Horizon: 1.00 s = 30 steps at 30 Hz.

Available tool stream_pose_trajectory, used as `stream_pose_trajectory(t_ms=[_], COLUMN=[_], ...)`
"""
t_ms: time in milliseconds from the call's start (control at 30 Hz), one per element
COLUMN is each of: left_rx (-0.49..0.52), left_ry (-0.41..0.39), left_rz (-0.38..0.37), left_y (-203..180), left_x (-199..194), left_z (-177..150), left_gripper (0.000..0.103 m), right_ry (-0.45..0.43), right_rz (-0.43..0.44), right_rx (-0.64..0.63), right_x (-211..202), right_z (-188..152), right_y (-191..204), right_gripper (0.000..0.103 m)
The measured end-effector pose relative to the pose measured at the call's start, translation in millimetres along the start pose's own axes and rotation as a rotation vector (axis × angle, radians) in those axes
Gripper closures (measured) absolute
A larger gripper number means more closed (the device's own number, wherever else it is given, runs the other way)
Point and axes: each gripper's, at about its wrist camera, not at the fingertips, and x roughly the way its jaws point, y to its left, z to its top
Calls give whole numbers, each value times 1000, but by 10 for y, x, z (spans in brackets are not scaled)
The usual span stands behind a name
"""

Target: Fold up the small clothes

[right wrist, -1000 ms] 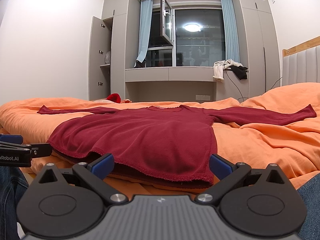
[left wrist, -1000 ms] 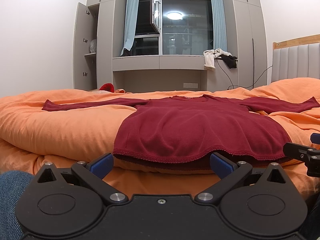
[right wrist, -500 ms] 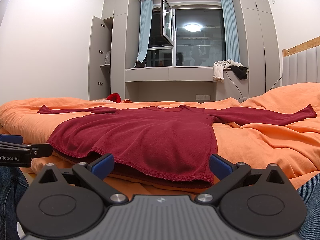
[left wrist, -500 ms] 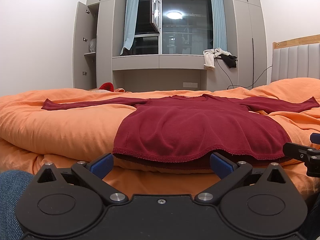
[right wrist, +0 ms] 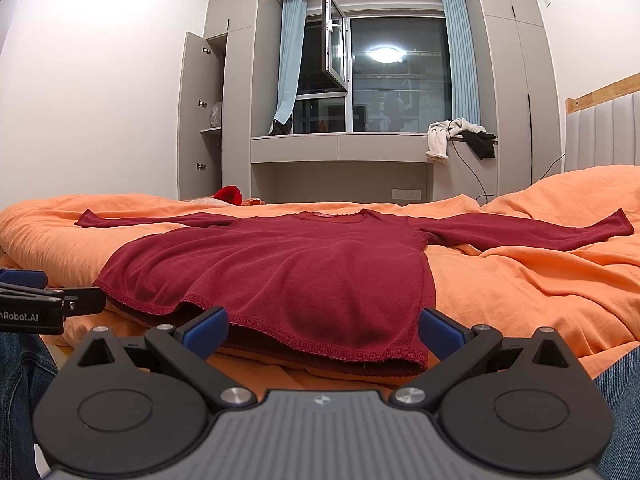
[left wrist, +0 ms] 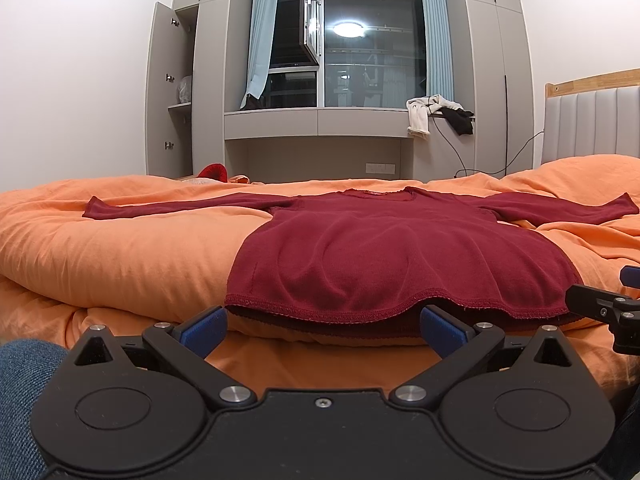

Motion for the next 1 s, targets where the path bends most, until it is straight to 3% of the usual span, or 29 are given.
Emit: stream_pose_trajectory(t_ms=[733,1000], left_rx=[3,-34], left_ry=[36,103], left_rz=[10,-4], left_y=[-22,48], left_x=[38,137], left_z=[15,74], left_gripper=[1,1], right_ry=[4,74], right_rz=[14,-20], right_rx=[22,37], right_x=[-5,44], right_z=[40,118], right_y=[-50,-96], right_gripper=[0,0])
